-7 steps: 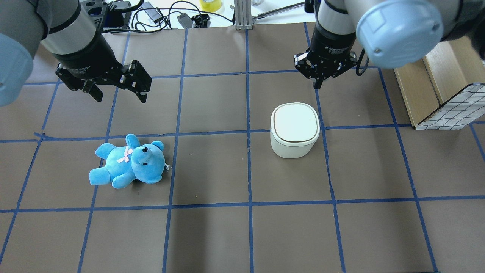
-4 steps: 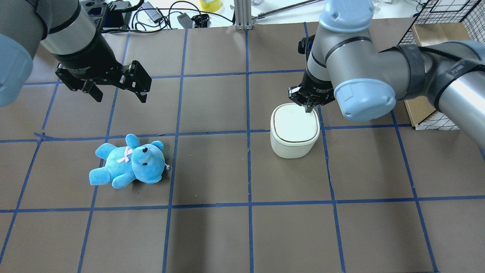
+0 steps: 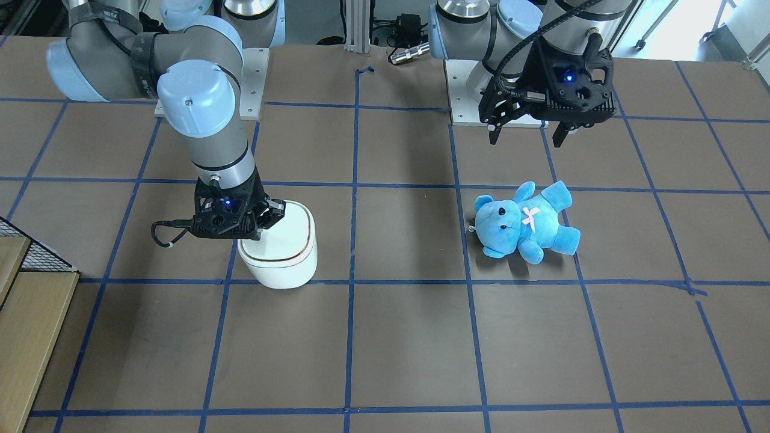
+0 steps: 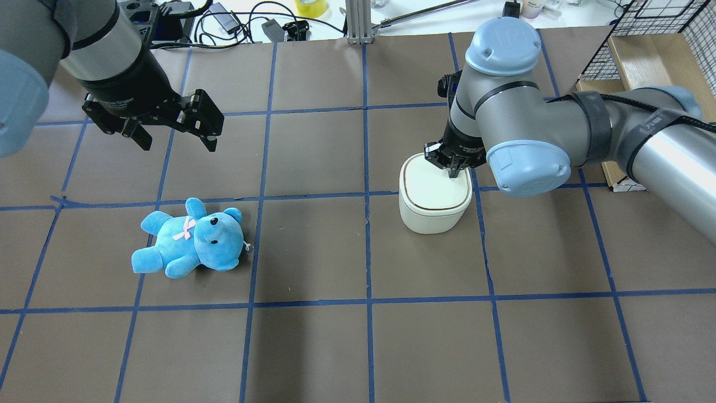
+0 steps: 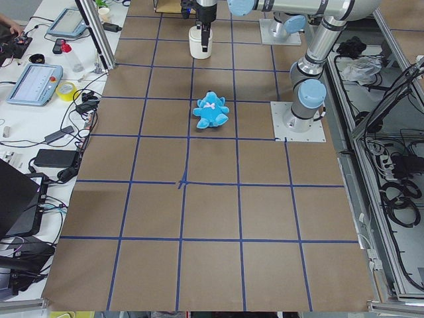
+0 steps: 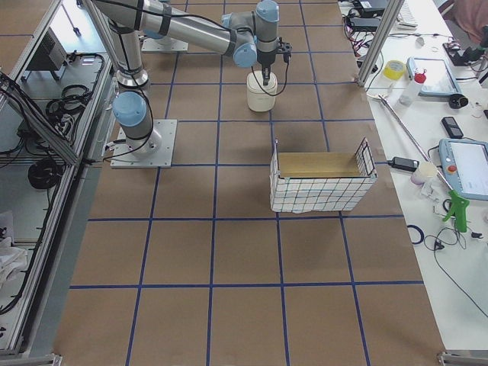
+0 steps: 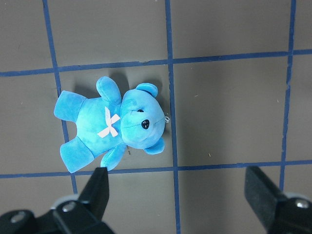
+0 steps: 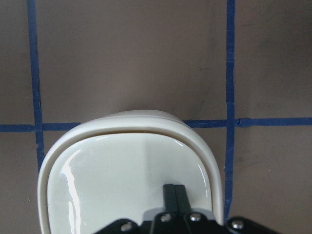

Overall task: Open trash can with right arm
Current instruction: 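Press down on the lid edge with the right gripper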

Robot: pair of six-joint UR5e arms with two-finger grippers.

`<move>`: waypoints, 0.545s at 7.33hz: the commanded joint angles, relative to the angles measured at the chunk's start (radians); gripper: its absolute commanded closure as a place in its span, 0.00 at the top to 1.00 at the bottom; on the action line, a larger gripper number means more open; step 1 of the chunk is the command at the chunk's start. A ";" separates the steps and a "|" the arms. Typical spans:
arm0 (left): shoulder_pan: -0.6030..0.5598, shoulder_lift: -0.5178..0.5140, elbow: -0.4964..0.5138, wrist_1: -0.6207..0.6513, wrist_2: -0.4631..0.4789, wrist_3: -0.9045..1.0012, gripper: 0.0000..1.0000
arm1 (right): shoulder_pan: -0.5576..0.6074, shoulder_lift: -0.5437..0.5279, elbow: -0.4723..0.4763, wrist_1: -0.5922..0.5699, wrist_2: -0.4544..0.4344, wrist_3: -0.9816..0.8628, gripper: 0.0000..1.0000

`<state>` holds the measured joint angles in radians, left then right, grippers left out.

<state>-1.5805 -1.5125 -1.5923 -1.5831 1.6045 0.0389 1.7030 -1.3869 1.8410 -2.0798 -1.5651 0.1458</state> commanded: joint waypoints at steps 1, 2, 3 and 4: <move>0.000 0.000 0.000 0.000 0.000 -0.001 1.00 | 0.001 0.003 0.006 0.007 0.002 -0.002 0.00; 0.000 0.000 0.000 0.000 0.000 0.001 1.00 | 0.001 0.008 0.023 -0.003 0.002 -0.002 0.00; 0.000 0.000 0.000 0.000 0.000 -0.001 1.00 | 0.000 0.008 0.023 -0.005 -0.001 0.000 0.00; 0.000 0.000 0.000 0.000 0.000 0.001 1.00 | 0.000 -0.009 -0.008 0.003 -0.010 0.000 0.47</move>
<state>-1.5800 -1.5125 -1.5923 -1.5831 1.6045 0.0390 1.7034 -1.3839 1.8545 -2.0805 -1.5670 0.1453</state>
